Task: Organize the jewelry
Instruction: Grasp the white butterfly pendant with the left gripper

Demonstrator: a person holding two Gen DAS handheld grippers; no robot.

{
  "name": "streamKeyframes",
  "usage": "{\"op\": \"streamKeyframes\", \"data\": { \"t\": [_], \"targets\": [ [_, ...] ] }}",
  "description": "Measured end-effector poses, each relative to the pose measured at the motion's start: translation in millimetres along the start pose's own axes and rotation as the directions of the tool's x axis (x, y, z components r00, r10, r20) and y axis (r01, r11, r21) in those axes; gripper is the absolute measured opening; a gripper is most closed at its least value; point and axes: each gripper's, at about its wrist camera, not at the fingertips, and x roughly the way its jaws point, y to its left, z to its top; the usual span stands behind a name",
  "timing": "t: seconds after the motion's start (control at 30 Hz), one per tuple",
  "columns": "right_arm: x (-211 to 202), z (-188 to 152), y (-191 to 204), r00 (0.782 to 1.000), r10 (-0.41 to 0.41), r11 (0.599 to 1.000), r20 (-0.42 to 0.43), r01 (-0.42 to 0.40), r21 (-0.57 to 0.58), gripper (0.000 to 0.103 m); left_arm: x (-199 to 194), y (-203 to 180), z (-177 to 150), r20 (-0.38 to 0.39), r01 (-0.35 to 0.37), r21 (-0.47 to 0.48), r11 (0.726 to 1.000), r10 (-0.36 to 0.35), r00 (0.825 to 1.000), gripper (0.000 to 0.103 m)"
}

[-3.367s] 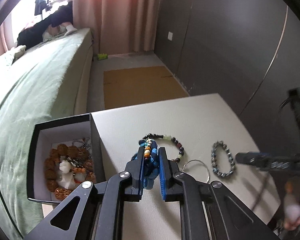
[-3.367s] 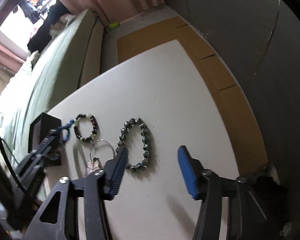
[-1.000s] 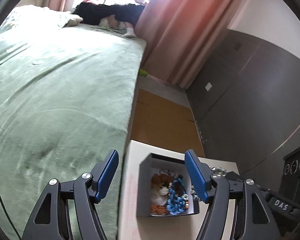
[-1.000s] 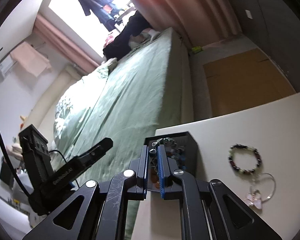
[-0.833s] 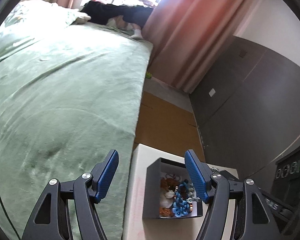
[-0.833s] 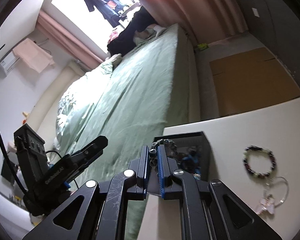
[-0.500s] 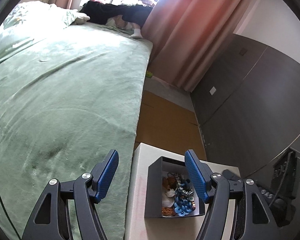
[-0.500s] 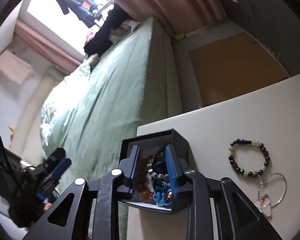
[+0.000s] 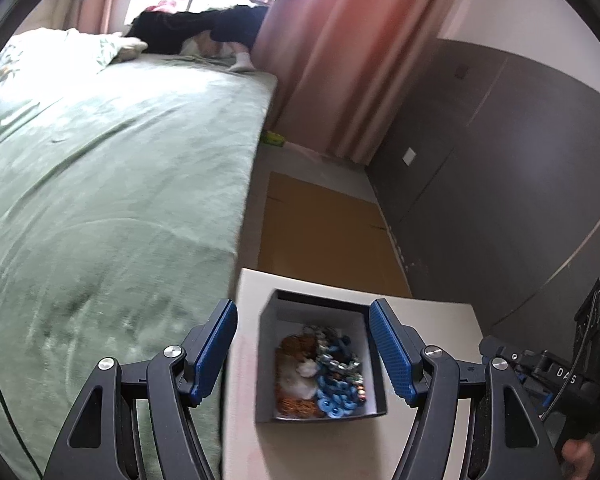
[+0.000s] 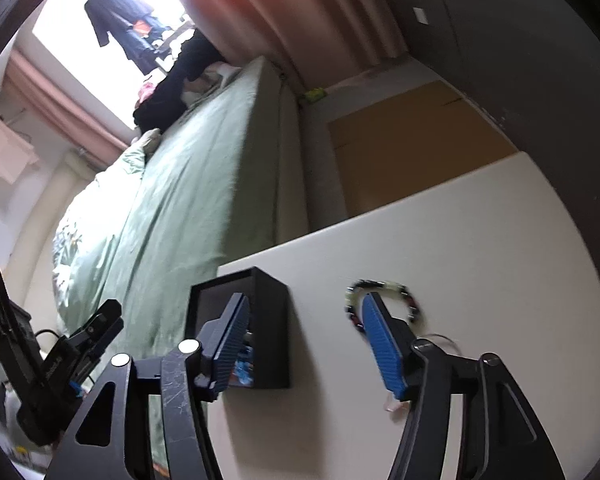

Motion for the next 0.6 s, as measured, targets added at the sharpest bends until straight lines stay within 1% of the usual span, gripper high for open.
{"op": "streamKeyframes", "data": {
  "t": [0.33,0.6],
  "targets": [
    [-25.2,-0.2,-36.1,0.998,-0.049,0.999,-0.030,0.050,0.014,0.064,13.2,-45.4,-18.3,-0.033,0.016,0.079,0.997,-0.013,0.999,0.069],
    [-51.7,-3.8,-68.6,0.996,-0.080,0.996,-0.045,0.082,0.030,0.065,23.0,-87.6,-42.3,-0.080,0.023,0.187,0.982,-0.009,0.997,0.069]
  ]
}}
